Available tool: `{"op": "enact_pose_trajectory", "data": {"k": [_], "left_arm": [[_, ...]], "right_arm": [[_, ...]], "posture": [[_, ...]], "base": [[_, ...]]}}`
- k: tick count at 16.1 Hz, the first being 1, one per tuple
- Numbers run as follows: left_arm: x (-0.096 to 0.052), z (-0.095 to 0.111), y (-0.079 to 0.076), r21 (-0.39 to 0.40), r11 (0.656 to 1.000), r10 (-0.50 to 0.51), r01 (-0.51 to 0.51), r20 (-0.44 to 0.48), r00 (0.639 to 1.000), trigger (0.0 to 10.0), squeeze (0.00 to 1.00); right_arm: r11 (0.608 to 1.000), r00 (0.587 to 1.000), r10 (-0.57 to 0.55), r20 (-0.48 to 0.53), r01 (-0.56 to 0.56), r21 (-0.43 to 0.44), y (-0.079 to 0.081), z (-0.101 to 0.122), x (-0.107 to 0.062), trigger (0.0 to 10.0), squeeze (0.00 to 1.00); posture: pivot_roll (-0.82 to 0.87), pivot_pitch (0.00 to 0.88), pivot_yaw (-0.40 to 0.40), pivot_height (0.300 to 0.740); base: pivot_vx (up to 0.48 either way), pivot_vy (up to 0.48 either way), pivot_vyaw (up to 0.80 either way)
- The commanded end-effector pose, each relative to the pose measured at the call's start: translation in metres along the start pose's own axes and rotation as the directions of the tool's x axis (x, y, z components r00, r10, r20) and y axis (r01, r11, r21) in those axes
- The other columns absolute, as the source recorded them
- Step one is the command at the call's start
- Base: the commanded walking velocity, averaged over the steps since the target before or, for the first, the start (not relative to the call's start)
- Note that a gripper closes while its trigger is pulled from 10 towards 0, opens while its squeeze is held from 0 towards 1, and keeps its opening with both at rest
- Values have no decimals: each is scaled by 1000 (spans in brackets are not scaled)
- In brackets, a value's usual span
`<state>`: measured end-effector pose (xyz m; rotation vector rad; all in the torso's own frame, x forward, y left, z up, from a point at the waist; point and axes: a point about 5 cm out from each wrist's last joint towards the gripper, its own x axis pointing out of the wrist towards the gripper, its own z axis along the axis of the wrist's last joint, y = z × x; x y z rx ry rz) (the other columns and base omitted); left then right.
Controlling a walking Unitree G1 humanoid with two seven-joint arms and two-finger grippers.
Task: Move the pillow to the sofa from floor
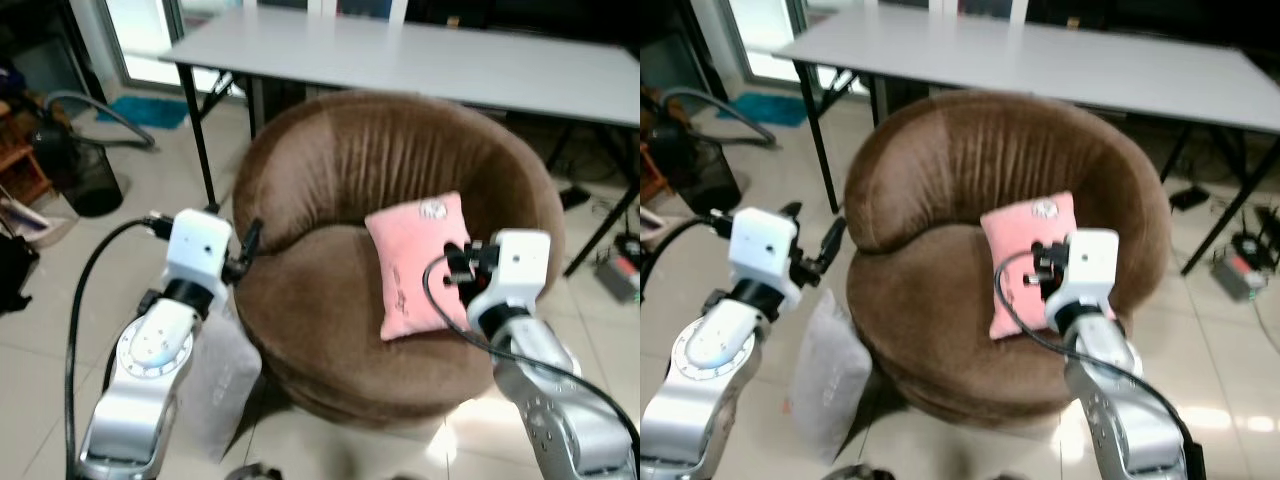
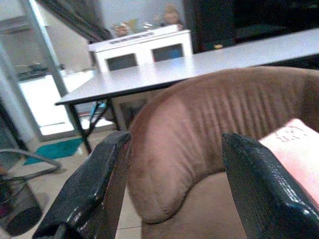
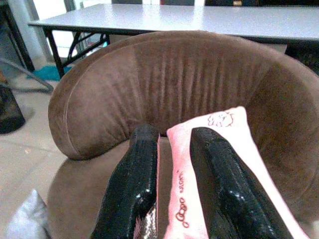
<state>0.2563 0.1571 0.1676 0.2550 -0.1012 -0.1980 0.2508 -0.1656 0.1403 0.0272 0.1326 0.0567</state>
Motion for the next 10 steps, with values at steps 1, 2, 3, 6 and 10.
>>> {"op": "enact_pose_trajectory", "data": {"k": [1, 2, 3, 6, 10], "left_arm": [[1, -5, 0, -1, 1000, 13, -13, -27, 1000, 10000, 0], [4, -9, 3, -5, 999, 32, -33, -43, 999, 10000, 0], [7, -10, 5, -3, 999, 38, -38, -45, 998, 10000, 0], [16, -10, 5, 6, 1000, 24, -23, -40, 999, 10000, 0], [19, -8, -1, 7, 1000, -17, 18, -27, 999, 10000, 0]], "right_arm": [[999, 1000, -9, 3, 9, -37, -5, 0, 0, 10000, 0], [1000, 1000, 4, 1, -4, -13, -4, 0, 0, 10000, 0], [1000, 1000, 6, -9, -6, 12, -3, 0, 0, 10000, 0], [1000, 1000, 4, -31, -4, -16, -3, -3, 0, 10000, 0], [999, 999, -30, -38, 28, -32, -13, -6, 0, 10000, 0]], "posture": [[-7, 0, -5, 740], [-14, 0, -4, 740], [-18, 0, -6, 740], [-25, 0, -2, 740], [-21, 0, -3, 740]], "base": [[0, 368, 0], [0, 371, 0], [0, 379, 0], [0, 384, -800], [0, 382, -800]]}}
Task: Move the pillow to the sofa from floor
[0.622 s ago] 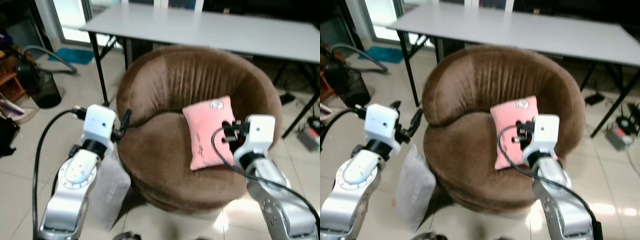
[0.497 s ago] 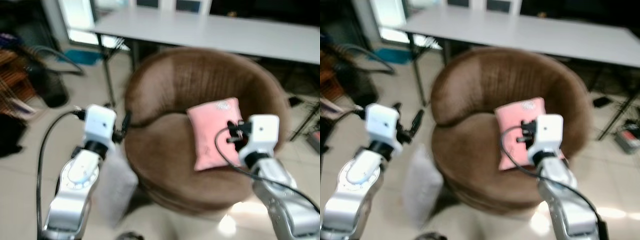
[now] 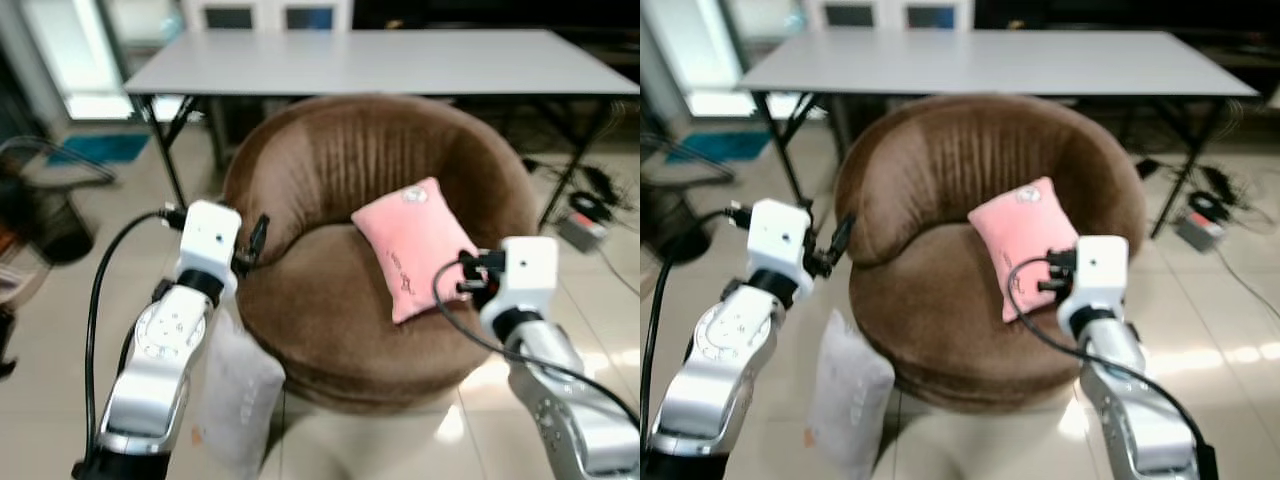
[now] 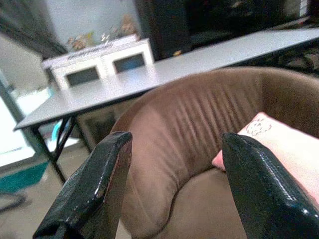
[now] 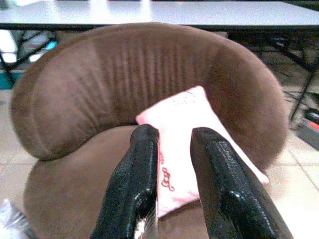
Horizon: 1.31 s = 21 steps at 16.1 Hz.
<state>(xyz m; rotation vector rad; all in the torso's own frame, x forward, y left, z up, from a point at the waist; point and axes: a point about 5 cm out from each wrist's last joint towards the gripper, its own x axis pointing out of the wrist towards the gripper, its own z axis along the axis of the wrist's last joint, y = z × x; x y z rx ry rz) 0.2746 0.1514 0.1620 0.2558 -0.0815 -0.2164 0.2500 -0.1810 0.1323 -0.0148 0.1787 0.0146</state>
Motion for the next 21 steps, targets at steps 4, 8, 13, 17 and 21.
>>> {"op": "enact_pose_trajectory", "data": {"k": [4, 8, 13, 17, 21], "left_arm": [[-1, -3, 1, 7, 1000, -7, 7, -12, 1000, 10000, 0], [-1, -5, 2, 9, 1000, -8, 9, -17, 1000, 10000, 0], [-3, -6, 0, 7, 1000, -17, 17, -21, 1000, 10000, 0], [-2, -6, 1, 11, 1000, -23, 23, -21, 1000, 10000, 0], [6, -7, -4, 4, 997, -75, 75, -22, 997, 10000, 0]], "right_arm": [[1000, 1000, 3, -5, -2, 14, 0, -1, -1, 10000, 0], [1000, 1000, 5, 2, -5, -16, -4, -3, -3, 10000, 0], [998, 1000, 8, -10, -8, -60, 1, -7, -8, 10000, 0], [999, 999, -34, -15, 35, 34, 0, -15, -21, 10000, 0], [993, 992, -119, -40, 119, 17, -8, -18, -20, 10000, 0]], "posture": [[-22, 4, 0, 740], [-27, 12, 3, 740], [-26, 19, 2, 740], [-29, 21, 15, 740], [-59, 11, 88, 740]], "base": [[0, 383, -800], [0, 390, -200], [0, 431, 0], [0, 437, 0], [0, 440, -400]]}}
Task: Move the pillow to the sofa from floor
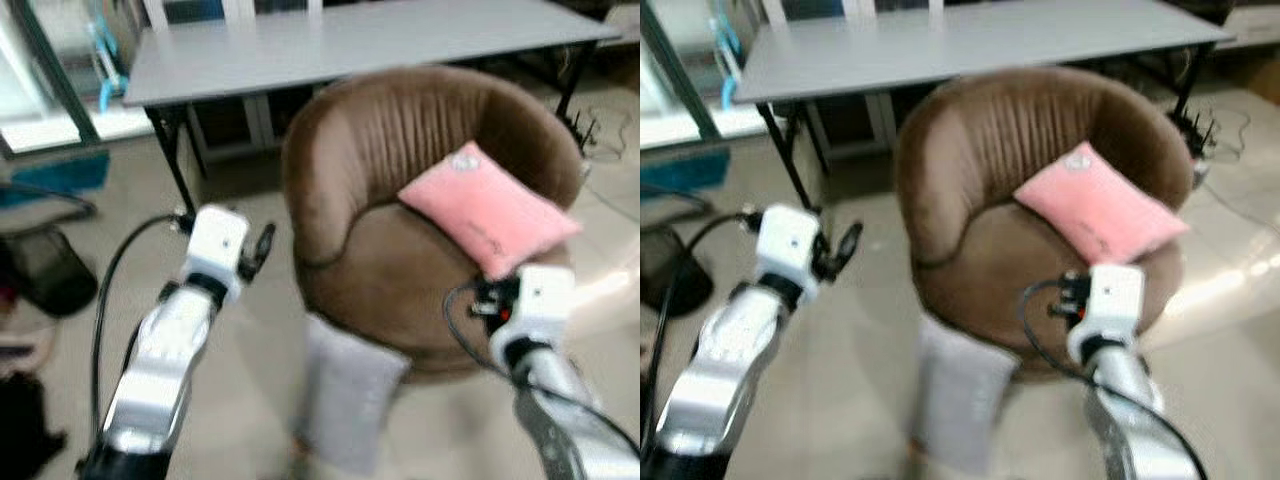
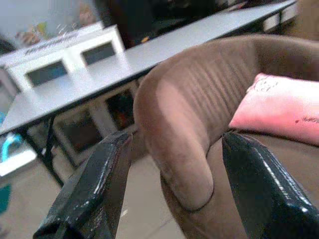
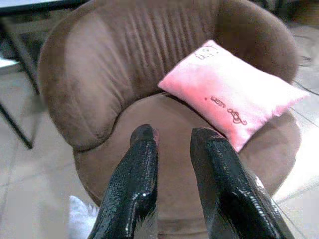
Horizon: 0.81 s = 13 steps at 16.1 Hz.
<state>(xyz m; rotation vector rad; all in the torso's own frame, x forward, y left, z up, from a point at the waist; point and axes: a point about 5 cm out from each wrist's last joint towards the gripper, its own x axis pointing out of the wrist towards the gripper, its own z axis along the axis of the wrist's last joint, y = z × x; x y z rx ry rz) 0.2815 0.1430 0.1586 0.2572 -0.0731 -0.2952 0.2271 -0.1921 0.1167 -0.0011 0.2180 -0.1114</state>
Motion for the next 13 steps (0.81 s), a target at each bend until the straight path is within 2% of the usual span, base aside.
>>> {"op": "enact_pose_trajectory", "data": {"k": [1, 6, 8, 13], "left_arm": [[1, -6, 3, -4, 1000, -5, 5, -23, 1000, 10000, 0], [4, -12, -1, -10, 1000, -6, 6, -31, 999, 10000, 0], [1, -15, -1, -15, 1000, 12, -12, -38, 999, 10000, 0], [-4, -20, 3, -7, 999, 33, -33, -53, 998, 10000, 0]], "right_arm": [[1000, 1000, -7, 17, 7, -11, 1, 5, -2, 10000, 0], [998, 999, 39, 22, -37, -56, 12, 11, 0, 10000, 0], [996, 998, 63, 17, -61, -63, 16, 11, 2, 10000, 0], [998, 999, 46, -3, -46, -51, 13, 7, 2, 10000, 0]], "posture": [[-63, 10, 97, 740], [-68, 21, 58, 740], [-64, 20, 49, 740], [-55, 27, 40, 740]], "base": [[0, 439, -800], [0, 439, -800], [0, 439, -800], [0, 439, -800]]}}
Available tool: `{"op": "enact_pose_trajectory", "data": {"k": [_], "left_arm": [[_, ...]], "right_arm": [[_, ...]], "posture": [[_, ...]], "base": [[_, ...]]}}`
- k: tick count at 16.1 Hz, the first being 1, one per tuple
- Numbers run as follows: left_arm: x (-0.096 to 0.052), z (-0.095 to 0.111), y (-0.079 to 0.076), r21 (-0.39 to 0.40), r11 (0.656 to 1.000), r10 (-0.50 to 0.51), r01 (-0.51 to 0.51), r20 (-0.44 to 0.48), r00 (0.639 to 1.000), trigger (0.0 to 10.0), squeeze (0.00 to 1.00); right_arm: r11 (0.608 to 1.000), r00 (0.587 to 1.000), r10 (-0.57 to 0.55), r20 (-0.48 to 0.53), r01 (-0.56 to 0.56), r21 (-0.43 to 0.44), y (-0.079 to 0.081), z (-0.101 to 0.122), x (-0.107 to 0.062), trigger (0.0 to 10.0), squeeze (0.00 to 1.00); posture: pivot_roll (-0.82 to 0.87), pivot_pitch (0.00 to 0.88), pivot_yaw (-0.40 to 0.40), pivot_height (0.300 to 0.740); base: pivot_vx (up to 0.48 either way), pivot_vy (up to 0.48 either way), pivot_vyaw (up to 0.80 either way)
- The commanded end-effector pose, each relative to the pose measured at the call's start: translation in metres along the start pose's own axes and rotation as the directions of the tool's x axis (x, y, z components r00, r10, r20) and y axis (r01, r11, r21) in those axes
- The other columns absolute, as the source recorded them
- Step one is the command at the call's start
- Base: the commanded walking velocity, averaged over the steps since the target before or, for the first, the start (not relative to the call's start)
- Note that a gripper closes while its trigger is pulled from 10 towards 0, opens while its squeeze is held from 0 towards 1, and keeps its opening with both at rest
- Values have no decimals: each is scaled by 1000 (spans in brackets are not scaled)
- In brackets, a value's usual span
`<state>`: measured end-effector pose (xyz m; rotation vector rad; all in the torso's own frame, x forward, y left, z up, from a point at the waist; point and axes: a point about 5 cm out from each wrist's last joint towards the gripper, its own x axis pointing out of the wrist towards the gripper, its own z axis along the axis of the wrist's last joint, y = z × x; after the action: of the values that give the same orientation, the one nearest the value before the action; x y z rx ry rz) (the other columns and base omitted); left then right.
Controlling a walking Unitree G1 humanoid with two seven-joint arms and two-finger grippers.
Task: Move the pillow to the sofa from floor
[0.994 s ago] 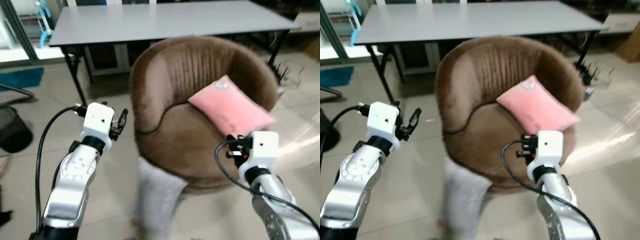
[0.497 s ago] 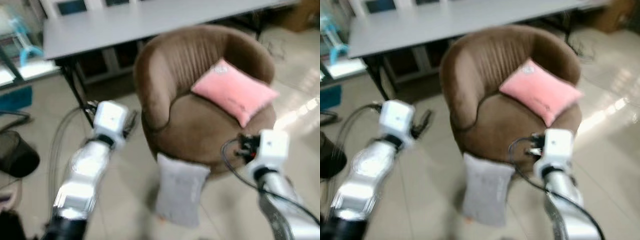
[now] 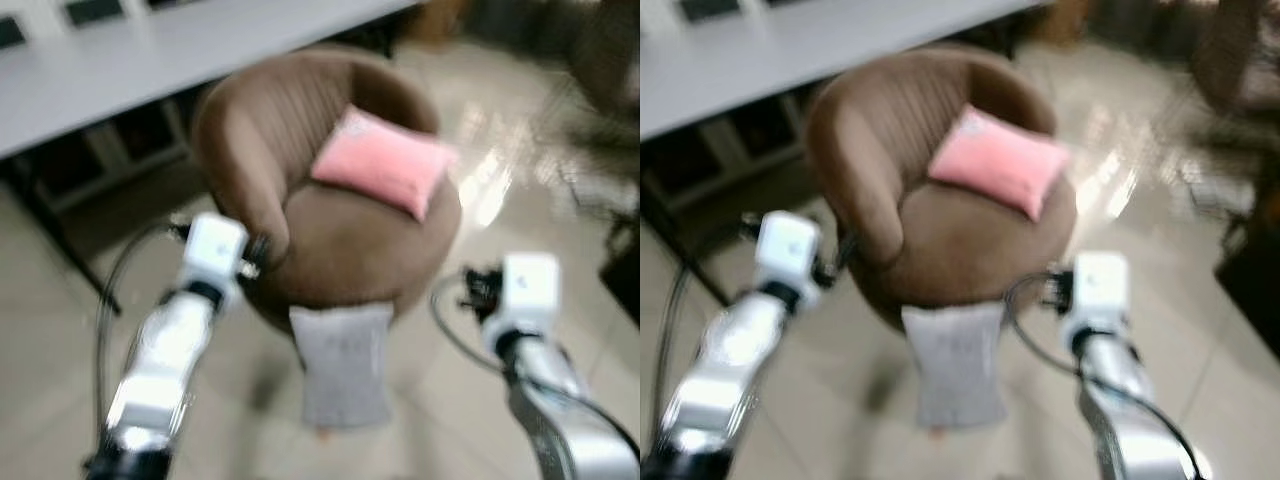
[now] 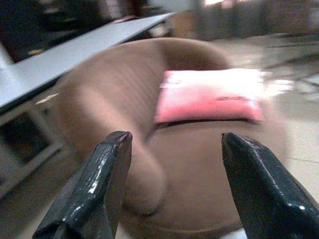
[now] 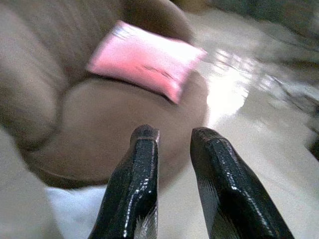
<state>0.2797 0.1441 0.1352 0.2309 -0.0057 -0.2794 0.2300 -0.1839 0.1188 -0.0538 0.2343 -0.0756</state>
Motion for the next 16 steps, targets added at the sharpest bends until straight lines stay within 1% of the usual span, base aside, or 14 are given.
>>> {"op": "enact_pose_trajectory", "data": {"k": [1, 5, 9, 16], "left_arm": [[-1, 3, 9, 29, 999, 23, -23, 12, 1000, 10000, 0], [-4, 2, 9, 27, 999, 29, -30, 8, 1000, 10000, 0], [-7, 1, 7, 35, 999, 17, -17, 4, 1000, 10000, 0], [-3, 2, 5, 36, 999, 3, -3, 10, 1000, 10000, 0]], "right_arm": [[1000, 1000, 15, 9, -15, 5, 5, 4, 0, 10000, 0], [1000, 1000, 8, -8, -8, 22, 4, 1, -2, 10000, 0], [1000, 1000, 11, -14, -10, 27, 5, -1, -5, 10000, 0], [1000, 1000, 1, -14, 0, 8, 1, 1, -3, 10000, 0]], "posture": [[-58, 27, 42, 740], [-58, 39, 31, 740], [-59, 41, 41, 740], [-60, 55, 36, 740]], "base": [[0, 439, -800], [0, 441, -800], [0, 439, -800], [0, 438, -800]]}}
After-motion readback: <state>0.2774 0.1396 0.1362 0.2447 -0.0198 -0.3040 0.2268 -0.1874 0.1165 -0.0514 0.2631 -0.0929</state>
